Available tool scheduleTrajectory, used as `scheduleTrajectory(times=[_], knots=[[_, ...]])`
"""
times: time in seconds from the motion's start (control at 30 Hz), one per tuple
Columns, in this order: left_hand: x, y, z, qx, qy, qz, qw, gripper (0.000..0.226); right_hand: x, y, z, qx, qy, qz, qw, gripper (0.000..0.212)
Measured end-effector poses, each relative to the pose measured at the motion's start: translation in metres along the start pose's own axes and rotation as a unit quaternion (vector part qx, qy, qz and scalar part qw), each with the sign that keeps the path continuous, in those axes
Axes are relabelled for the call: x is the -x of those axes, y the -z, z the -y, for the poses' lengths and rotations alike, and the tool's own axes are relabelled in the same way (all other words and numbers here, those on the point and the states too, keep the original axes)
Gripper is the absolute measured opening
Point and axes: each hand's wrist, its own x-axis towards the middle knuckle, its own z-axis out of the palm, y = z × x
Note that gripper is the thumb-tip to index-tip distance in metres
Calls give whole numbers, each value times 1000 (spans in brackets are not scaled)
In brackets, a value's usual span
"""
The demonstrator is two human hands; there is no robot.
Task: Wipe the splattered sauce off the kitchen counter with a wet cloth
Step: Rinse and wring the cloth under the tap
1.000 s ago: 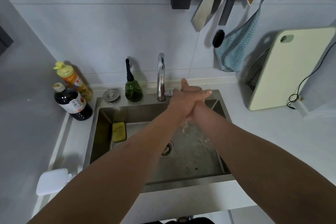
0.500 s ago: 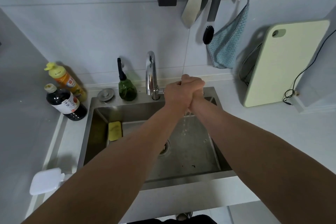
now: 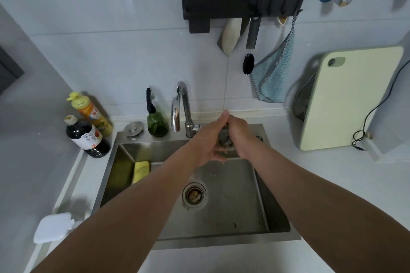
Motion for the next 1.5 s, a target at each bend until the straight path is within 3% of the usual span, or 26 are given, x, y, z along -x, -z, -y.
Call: scheduleTrajectory(times=[0.07,0.13,0.27,0.4,0.47,0.53,0.6,0.7,0.8,0.93,1.1,1.33,1.5], knots=[[-3,7,3,40,-12,-54,998,40,-8,10,2,-43,0,13,999,37],[-8,11,6,63,-11,-114,991,28,-13,17,1,-89,1,40,995,22],[-5,14,7,116,-19,-159,980,31,-14,33,3,4,25,91,995,44],[2,17,8,125,-49,-177,975,38,-11,45,4,102,54,38,993,20],[2,23,8,129,-51,-185,973,44,-8,47,6,85,82,5,993,15],[6,27,7,120,-31,-152,981,50,-4,46,8,52,106,-11,993,15],[12,27,5,-9,-9,-120,993,49,3,44,13,42,120,-25,992,15],[21,28,6,-225,-29,-94,969,53,18,37,23,52,127,-29,990,14],[26,32,5,-213,-164,-59,962,73,27,27,31,99,147,-27,984,16],[28,33,-12,-268,-257,-12,928,20,38,16,42,177,208,-49,961,19],[21,37,-17,-201,-219,-18,955,19,46,14,51,205,212,-94,951,14],[21,40,-19,-187,-156,33,969,21,60,8,45,133,208,-115,962,14],[28,39,-26,-178,-204,85,959,12,67,8,45,113,197,-125,966,12]])
